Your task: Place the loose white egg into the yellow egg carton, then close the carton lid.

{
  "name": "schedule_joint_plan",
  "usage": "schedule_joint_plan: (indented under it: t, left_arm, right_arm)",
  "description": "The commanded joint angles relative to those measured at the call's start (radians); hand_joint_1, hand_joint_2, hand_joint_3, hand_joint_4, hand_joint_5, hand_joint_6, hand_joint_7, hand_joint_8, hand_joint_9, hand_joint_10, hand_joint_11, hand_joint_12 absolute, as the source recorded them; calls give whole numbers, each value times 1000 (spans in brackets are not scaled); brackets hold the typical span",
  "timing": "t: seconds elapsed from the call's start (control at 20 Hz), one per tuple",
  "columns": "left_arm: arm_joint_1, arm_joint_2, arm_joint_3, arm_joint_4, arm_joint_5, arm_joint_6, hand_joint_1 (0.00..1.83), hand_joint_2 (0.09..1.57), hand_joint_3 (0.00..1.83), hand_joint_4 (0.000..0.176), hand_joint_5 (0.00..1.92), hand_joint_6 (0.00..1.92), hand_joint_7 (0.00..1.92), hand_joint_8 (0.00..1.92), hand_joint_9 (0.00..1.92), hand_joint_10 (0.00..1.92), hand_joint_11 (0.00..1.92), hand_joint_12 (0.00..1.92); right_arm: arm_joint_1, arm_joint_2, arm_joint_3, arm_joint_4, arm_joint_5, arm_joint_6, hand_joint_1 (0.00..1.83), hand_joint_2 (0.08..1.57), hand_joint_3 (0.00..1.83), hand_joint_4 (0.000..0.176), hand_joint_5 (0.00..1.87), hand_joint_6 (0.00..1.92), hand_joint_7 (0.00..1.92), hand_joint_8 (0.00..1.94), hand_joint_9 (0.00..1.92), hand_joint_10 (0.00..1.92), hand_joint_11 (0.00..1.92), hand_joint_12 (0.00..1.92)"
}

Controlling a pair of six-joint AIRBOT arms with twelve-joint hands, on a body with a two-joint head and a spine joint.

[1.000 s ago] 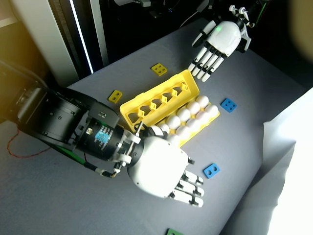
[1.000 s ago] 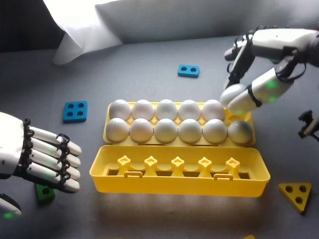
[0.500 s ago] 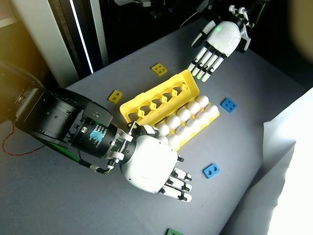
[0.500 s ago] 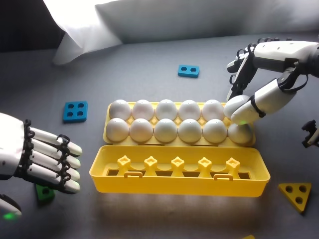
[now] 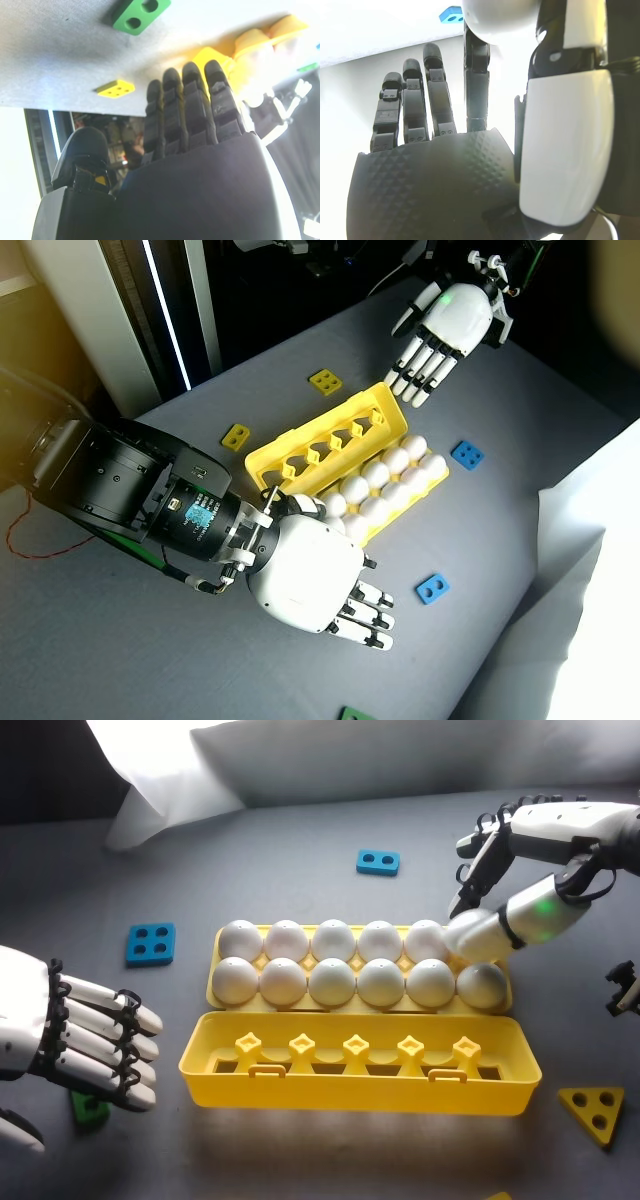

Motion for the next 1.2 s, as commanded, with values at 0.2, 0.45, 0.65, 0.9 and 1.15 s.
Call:
schedule_joint_plan:
  t: [0.2, 0.45, 0.65, 0.9, 1.15]
  left_arm:
    - [-3, 12, 3, -61, -54, -10, 0, 1434, 1, 0, 286, 0, 289, 0, 210, 0, 0, 243]
    - [-10, 14, -12, -61, -54, -20, 0, 1431, 0, 0, 271, 0, 292, 0, 210, 1, 0, 233]
    - [-13, 9, -36, -61, -39, -21, 0, 1439, 3, 0, 257, 1, 265, 6, 188, 2, 0, 202]
    - [-5, 2, -70, -61, -13, -20, 0, 1431, 0, 0, 249, 1, 248, 1, 171, 0, 0, 156]
    - [11, 2, -102, -60, 10, -3, 0, 1426, 0, 0, 260, 0, 268, 0, 197, 1, 0, 240]
  right_arm:
    - [1, 11, -1, 0, 101, 4, 503, 823, 0, 176, 595, 0, 159, 0, 3, 0, 0, 0]
    - [2, 19, -3, 0, 101, 4, 351, 774, 0, 176, 161, 0, 4, 0, 0, 0, 0, 0]
    - [44, 79, -33, -212, 93, 16, 338, 779, 0, 141, 94, 0, 0, 0, 0, 0, 0, 0]
    - [-1, 236, -143, -809, 218, 439, 267, 796, 2, 0, 0, 0, 0, 0, 0, 0, 0, 0]
    - [-23, 400, -224, -1147, 351, 767, 199, 831, 13, 0, 0, 0, 0, 0, 0, 0, 0, 0]
